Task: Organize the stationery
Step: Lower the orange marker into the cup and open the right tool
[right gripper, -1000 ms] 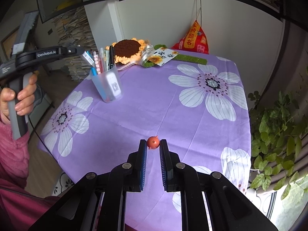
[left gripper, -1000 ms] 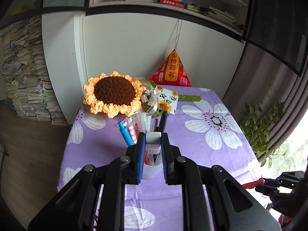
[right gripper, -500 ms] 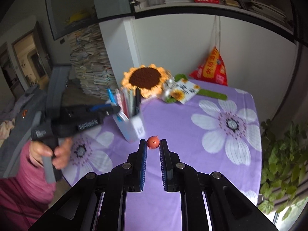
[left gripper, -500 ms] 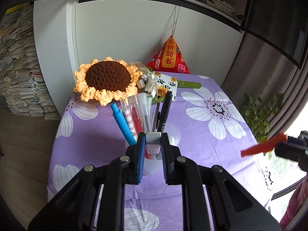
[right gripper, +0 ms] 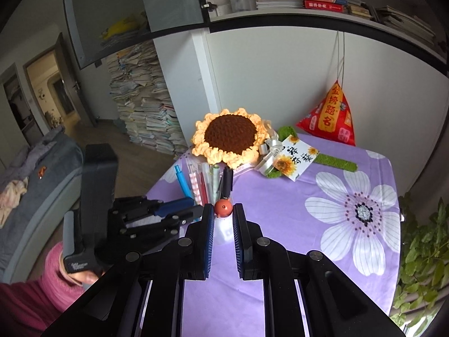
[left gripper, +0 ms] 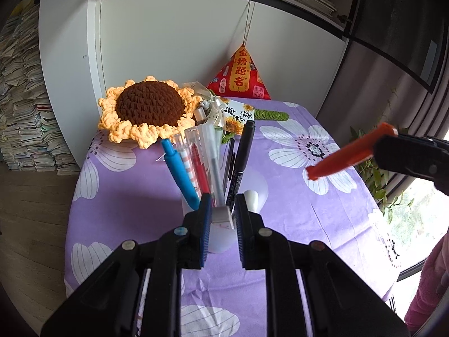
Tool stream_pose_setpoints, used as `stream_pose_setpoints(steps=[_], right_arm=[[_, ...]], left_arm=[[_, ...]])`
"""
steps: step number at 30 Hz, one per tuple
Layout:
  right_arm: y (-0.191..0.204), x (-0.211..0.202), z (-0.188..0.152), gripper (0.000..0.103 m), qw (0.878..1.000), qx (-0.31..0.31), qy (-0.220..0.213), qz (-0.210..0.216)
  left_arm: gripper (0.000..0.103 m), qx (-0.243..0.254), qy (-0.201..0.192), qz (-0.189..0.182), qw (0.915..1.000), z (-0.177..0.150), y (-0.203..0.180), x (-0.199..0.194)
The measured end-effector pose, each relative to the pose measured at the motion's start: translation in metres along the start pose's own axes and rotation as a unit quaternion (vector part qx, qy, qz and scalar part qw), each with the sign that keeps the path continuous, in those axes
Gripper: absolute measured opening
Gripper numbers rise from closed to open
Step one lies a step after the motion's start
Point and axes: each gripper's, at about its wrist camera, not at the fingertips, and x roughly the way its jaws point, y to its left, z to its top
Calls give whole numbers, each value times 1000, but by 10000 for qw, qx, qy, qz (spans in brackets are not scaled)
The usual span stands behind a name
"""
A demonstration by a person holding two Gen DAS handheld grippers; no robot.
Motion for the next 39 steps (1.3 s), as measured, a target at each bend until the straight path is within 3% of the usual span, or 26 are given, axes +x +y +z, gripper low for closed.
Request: stream_pose_setpoints(steps=[10,23,39], right_arm=[[11,25,8,14,9997,22,207,132],[21,69,12,14,9962,-19,870,-15],[27,90,14,14,9919,-64,1233,-310]], left_arm=[[29,-166,-289,38,9994,-24,12,-28],[33,-671,-191,182,9974,-57,39,-33],[33,-636,-182,209,9976,-62,45,-34]])
